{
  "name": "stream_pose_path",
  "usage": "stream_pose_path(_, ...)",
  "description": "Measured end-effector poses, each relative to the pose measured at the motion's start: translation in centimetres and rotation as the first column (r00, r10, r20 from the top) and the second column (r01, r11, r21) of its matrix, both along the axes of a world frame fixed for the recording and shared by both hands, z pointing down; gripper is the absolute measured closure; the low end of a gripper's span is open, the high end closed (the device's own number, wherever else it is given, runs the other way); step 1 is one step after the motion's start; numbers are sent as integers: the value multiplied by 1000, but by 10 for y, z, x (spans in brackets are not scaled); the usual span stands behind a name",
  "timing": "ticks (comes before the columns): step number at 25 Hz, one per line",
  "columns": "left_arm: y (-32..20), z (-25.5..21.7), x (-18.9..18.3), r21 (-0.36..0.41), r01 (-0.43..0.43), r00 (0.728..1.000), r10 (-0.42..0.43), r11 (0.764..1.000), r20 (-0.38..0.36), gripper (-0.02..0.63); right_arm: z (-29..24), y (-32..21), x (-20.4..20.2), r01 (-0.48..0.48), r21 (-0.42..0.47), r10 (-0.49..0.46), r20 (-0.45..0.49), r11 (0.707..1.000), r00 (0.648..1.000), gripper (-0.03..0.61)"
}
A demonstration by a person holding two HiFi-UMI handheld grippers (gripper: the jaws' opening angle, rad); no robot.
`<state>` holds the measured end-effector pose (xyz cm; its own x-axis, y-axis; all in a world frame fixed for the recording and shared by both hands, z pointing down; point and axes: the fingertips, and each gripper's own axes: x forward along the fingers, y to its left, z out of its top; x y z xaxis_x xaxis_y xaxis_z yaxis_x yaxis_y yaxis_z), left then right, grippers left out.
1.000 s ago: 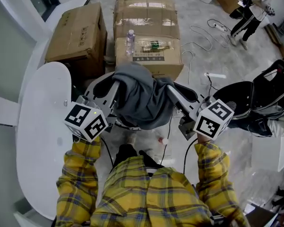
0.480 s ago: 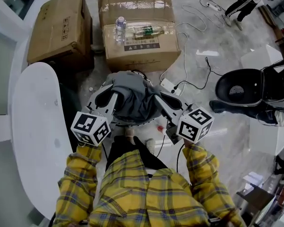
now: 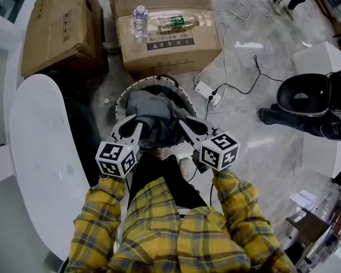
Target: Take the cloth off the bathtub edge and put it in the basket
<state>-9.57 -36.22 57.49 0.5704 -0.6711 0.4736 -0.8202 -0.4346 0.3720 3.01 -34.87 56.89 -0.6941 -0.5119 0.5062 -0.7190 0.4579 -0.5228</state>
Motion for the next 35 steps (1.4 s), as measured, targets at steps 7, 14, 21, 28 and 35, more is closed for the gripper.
stream_pose_path(7, 21, 67, -14, -147, -5, 999, 12, 989, 48, 571, 60, 7, -4, -25, -96, 19, -60, 995, 998, 522)
stream_pose_path(14, 38, 122, -22, -295, -13, 991, 51, 955, 120, 569, 101, 12, -5, 0, -126, -18, -141, 992, 990, 522)
stream_pose_path(21, 36, 131, -32, -292, 63, 979, -2, 954, 204, 546, 115, 17, 0, -7, -123, -20, -218, 992, 976, 516)
stream_pose_path(28, 28, 116, -21, -287, 82, 987, -37, 955, 158, 552, 111, 24, -4, 12, -144, -41, -207, 990, 977, 520)
stream_pose_path(35, 27, 89, -19, -251, 132, 985, -97, 959, 145, 572, 89, 21, -1, 4, -102, -25, -202, 995, 979, 531)
